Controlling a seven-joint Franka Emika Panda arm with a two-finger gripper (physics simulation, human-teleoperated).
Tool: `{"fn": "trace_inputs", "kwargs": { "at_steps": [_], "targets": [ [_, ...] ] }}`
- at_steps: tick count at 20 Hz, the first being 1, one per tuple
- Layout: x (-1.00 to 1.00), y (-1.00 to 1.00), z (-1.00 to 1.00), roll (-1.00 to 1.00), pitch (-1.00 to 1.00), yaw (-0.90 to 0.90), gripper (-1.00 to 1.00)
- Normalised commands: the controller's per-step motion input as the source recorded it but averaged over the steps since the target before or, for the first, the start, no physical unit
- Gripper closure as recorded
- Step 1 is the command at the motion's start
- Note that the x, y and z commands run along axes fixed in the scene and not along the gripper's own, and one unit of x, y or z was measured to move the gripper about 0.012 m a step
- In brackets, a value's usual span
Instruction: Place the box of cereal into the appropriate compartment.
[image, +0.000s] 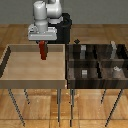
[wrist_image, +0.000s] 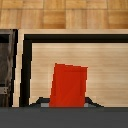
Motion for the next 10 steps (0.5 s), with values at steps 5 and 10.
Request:
{"fn": "trace_inputs", "kwargs": {
  "at_steps": [5,10],
  "targets": [
    [0.00,0.20,0.80,0.00,0.00,0.00,1.00],
    [0.00,0.80,0.00,0.00,0.00,0.00,1.00]
  ]
}}
